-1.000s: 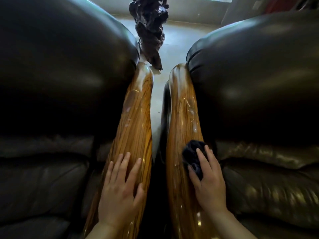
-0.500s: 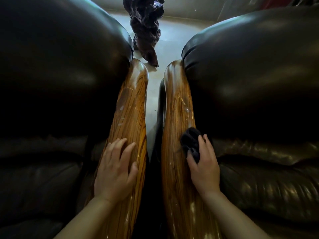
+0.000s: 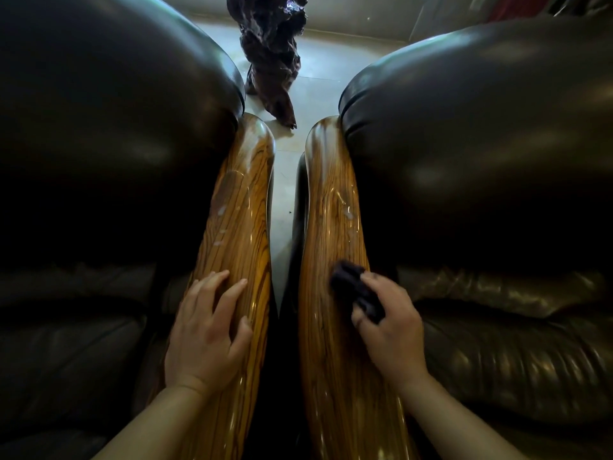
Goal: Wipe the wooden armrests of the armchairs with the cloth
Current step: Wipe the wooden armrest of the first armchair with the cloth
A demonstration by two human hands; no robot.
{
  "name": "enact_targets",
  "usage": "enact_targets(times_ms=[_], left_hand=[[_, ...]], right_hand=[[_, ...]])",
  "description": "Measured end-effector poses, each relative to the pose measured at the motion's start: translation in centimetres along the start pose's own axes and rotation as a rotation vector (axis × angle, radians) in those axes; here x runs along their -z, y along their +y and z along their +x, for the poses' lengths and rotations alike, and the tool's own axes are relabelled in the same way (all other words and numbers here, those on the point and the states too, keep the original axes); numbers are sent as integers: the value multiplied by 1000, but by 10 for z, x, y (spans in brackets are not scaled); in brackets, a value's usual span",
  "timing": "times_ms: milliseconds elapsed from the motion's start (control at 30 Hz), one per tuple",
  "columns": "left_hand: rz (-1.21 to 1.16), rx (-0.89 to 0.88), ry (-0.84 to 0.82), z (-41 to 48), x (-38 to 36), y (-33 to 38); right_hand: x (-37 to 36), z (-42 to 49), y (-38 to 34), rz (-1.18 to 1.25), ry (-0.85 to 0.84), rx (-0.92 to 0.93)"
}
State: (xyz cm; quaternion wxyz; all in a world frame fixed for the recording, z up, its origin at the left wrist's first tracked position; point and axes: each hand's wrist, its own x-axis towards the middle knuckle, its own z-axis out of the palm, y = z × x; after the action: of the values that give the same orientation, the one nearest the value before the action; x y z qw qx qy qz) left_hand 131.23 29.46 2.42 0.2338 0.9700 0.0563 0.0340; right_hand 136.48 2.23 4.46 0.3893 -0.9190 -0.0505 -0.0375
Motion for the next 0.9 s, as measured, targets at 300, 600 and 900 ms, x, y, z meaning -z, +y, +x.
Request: enact_targets(times_ms=[300,600,900], left_hand=[[8,-8,3,0,3,5],[4,-10,10,1,0,2],[-20,4,-4,0,1,3]], right_hand=[[-27,-12,-12,-130,-125,144],[-10,24,-7,29,87,-101],[-23,24,-13,-268,-160,104]])
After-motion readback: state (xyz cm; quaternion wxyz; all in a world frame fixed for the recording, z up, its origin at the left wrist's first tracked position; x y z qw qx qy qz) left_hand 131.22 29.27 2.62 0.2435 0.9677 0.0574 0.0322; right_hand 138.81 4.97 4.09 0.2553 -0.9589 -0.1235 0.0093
